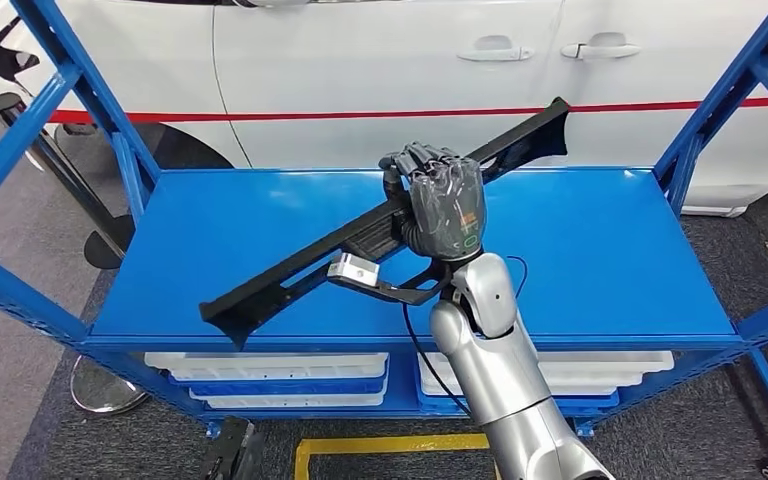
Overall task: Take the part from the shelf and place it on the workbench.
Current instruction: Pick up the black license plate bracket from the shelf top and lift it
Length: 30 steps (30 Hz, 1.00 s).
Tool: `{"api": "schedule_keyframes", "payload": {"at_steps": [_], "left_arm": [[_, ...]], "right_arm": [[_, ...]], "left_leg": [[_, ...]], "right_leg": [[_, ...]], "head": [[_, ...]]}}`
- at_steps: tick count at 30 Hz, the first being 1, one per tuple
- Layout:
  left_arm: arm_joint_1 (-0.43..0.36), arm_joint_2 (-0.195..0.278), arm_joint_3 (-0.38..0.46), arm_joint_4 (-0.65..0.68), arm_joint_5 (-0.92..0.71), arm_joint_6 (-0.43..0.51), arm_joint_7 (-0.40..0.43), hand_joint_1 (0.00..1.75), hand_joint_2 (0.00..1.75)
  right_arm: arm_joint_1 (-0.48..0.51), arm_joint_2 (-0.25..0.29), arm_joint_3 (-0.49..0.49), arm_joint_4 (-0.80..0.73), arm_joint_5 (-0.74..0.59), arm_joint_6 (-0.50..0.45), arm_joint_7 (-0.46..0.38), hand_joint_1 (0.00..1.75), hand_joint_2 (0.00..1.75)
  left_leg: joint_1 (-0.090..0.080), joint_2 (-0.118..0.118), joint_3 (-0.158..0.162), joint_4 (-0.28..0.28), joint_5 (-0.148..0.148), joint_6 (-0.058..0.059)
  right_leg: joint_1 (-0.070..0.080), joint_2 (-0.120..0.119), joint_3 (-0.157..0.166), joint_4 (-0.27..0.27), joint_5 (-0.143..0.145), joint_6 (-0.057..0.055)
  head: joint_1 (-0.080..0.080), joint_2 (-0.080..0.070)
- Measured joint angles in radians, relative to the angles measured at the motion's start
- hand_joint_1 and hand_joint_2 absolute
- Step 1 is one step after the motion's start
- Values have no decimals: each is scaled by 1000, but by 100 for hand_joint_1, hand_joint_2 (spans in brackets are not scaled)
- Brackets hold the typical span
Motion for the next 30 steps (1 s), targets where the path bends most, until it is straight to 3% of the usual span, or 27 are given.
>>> {"api": "schedule_keyframes", "payload": {"at_steps": [2,5,6,7,8,10,12,15,17,20,21,22,23,26,28,30], "left_arm": [[2,0,0,0,5,-10,1,0,0],[8,0,3,0,14,-20,4,0,0],[11,0,5,0,15,-21,5,0,0],[14,0,6,0,16,-22,6,0,0],[16,0,7,0,16,-22,6,0,0],[16,0,9,0,17,-25,7,0,0],[16,1,12,0,19,-29,7,0,0],[19,0,14,0,10,-22,7,0,0],[20,-3,13,0,-3,-6,9,0,0],[24,-8,11,0,-5,2,18,0,0],[27,-10,11,0,-5,4,27,0,0],[31,-10,11,0,-5,8,40,0,0],[35,-12,11,0,-5,13,56,0,0],[48,-19,12,1,0,24,96,0,0],[54,-22,14,3,11,24,123,0,0],[60,-24,17,4,19,24,143,0,0]], "right_arm": [[-3,0,23,-14,-20,0,-2,175,175],[-5,-1,65,-25,-37,2,-3,175,175],[-4,-1,75,-26,-38,2,-3,175,175],[-3,-1,83,-27,-38,2,-4,175,175],[-2,-2,89,-27,-40,2,-4,175,175],[-3,-2,98,-32,-48,1,-4,175,175],[-5,-2,108,-36,-59,1,-4,175,175],[-6,-4,124,-36,-74,1,0,175,175],[-5,-7,138,-36,-85,1,2,175,175],[11,-11,158,-35,-108,1,-3,175,175],[22,-14,165,-35,-123,1,-6,175,175],[33,-16,174,-35,-142,1,-11,175,175],[44,-18,184,-35,-163,1,-17,175,175],[75,-20,229,-39,-251,2,-43,175,175],[104,-22,268,-48,-343,8,-67,175,175],[133,-27,303,-58,-427,18,-87,175,175]], "left_leg": [[2,0,-14,36,-28,-12],[8,1,-102,221,-116,-28],[9,1,-128,271,-128,-31],[10,1,-139,285,-121,-32],[10,1,-128,256,-93,-32],[9,2,-63,113,-19,-26],[5,1,-13,7,17,-15],[3,0,-6,-12,18,1],[7,1,-2,-21,24,15],[8,3,-1,-25,27,26],[7,2,-1,-24,26,26],[7,2,-1,-22,25,26],[7,1,-1,-20,24,26],[5,0,-2,-9,15,18],[2,0,-5,-2,14,10],[1,0,-6,-2,16,4]], "right_leg": [[-5,-1,4,-8,4,-11],[-7,-1,6,-11,3,-19],[-7,-1,6,-10,3,-19],[-6,0,6,-10,2,-19],[-6,0,7,-10,1,-18],[-6,0,11,-9,-1,-14],[-3,1,12,-8,-2,-5],[-1,0,11,-11,-1,10],[-2,0,0,17,-23,20],[-2,0,-79,188,-112,25],[-3,0,-107,244,-130,26],[-2,0,-120,267,-129,26],[-3,0,-114,253,-109,24],[0,0,-25,65,-18,15],[3,1,3,5,-3,9],[5,3,2,5,-2,6]], "head": [[0,0],[-1,0],[-1,0],[-1,0],[-1,0],[-1,0],[0,0],[0,0],[0,0],[0,0],[0,0],[0,0],[0,0],[0,0],[0,0],[0,0]]}}
